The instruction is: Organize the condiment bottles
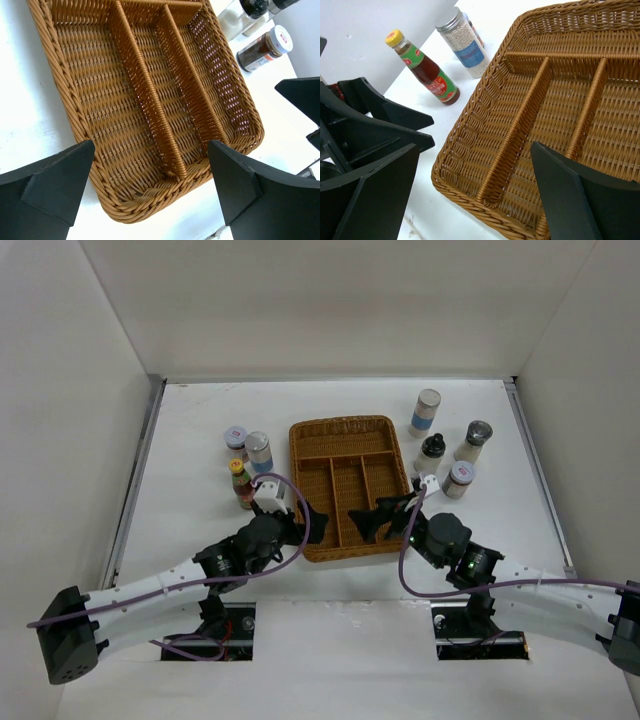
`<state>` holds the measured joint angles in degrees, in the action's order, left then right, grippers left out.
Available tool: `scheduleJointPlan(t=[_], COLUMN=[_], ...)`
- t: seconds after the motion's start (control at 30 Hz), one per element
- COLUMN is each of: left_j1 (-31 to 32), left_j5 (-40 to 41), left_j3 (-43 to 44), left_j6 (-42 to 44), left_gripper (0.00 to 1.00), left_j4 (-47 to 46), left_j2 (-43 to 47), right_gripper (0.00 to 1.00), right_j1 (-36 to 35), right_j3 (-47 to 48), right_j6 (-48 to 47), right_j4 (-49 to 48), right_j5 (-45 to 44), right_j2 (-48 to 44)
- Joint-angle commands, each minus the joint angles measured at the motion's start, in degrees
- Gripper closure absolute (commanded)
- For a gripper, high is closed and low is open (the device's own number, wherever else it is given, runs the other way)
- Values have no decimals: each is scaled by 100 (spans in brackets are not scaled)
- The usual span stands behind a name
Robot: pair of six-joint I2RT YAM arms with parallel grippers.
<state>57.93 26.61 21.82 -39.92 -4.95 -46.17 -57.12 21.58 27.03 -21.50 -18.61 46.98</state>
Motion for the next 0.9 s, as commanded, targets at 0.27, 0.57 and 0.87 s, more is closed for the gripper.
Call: scheduleJointPlan(t=[0.27, 0.57, 0.87], left_j1=[-840, -1340, -2255], left_j5=[308, 986, 1180], left_j3=[814, 2000, 3538], left_j6=[766, 1883, 1821], left_gripper=[0, 8, 45], left_j4=[-366, -841, 319], left_j2=[39, -602, -2158], right_gripper=[0, 44, 59], right_j1=[-57, -303, -330], right_j3=[-5, -14, -119], right_j6=[-57, -320, -312], right_j4=[-531, -707, -574], right_j5=[-503, -679, -688], right_j2=[144, 110, -189])
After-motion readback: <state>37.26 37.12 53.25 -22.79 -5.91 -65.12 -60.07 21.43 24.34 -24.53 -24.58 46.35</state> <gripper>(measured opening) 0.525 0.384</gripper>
